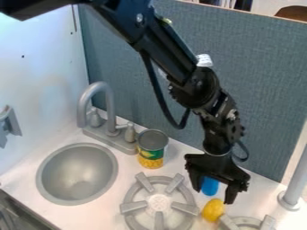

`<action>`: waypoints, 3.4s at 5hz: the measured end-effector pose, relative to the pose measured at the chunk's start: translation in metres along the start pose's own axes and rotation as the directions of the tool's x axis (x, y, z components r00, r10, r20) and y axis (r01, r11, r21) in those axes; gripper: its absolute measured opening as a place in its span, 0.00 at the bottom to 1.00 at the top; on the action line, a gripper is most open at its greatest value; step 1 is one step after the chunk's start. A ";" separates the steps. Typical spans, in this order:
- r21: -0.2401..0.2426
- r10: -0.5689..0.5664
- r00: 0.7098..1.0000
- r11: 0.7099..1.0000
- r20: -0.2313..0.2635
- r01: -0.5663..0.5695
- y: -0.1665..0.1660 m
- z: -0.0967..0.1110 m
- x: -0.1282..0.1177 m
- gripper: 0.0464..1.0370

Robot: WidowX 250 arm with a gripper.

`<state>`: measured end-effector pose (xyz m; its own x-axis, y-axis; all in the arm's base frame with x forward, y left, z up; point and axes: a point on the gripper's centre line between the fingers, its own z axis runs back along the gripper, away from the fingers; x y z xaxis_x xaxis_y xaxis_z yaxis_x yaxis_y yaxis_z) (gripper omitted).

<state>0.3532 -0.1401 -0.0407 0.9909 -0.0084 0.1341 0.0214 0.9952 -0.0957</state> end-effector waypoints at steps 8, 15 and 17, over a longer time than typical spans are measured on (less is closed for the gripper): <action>0.193 0.062 0.987 0.981 -0.145 -0.034 -0.006 -0.061 0.006 0.67; 0.293 0.053 0.989 0.956 -0.140 -0.010 0.071 0.006 -0.031 0.67; 0.329 0.057 0.982 0.944 -0.179 0.006 0.075 -0.021 -0.028 0.67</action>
<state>0.3295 -0.0674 -0.0725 0.9983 0.0306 -0.0506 -0.0179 0.9719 0.2346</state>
